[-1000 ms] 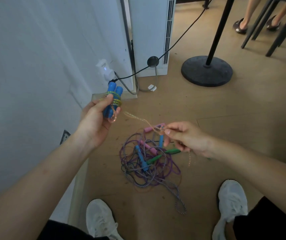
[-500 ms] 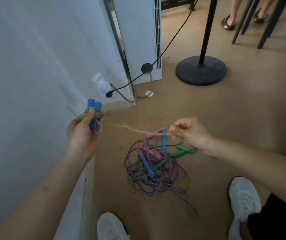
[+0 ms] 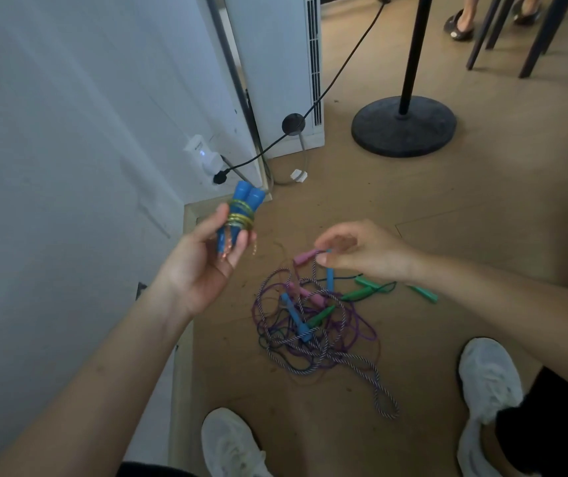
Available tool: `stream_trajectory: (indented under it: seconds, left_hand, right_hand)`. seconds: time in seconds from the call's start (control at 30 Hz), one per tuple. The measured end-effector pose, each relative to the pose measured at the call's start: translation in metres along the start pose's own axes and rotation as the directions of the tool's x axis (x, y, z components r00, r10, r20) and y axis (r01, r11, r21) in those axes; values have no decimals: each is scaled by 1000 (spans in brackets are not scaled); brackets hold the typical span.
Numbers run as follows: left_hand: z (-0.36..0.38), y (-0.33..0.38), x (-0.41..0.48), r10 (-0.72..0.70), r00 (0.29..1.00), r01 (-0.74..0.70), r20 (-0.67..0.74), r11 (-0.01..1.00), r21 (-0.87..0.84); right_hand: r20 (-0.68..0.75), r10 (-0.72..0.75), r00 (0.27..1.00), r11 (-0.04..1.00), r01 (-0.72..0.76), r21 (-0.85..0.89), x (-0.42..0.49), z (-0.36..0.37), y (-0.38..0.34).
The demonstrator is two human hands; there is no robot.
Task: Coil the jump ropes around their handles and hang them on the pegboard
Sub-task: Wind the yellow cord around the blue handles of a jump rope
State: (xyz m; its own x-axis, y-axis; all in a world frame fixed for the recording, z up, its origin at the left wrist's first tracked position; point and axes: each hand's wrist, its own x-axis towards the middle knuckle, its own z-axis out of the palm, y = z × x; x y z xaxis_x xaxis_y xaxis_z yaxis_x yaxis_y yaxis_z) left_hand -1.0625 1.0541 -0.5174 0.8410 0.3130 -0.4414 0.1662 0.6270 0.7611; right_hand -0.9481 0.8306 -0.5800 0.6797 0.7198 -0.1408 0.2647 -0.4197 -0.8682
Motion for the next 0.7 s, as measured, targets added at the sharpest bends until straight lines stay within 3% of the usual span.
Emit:
stream_trajectory:
  seconds: [0.13, 0.33, 0.5, 0.7]
  left_hand:
    - [13, -15, -6, -113, 989, 115, 93, 993, -16]
    - [11, -12, -6, -165, 975, 181, 148, 978, -101]
    - [2, -2, 0, -104, 987, 122, 126, 981, -149]
    - [-18, 16, 14, 60, 994, -76, -93, 982, -174]
  right_hand:
    - [46, -109, 993, 989, 104, 105, 5, 18, -14]
    - [89, -190, 978, 948, 159, 276, 2, 47, -18]
    - [59, -72, 996, 929, 46, 367, 1, 50, -11]
    - [177, 134, 975, 933, -184, 309, -2, 42, 9]
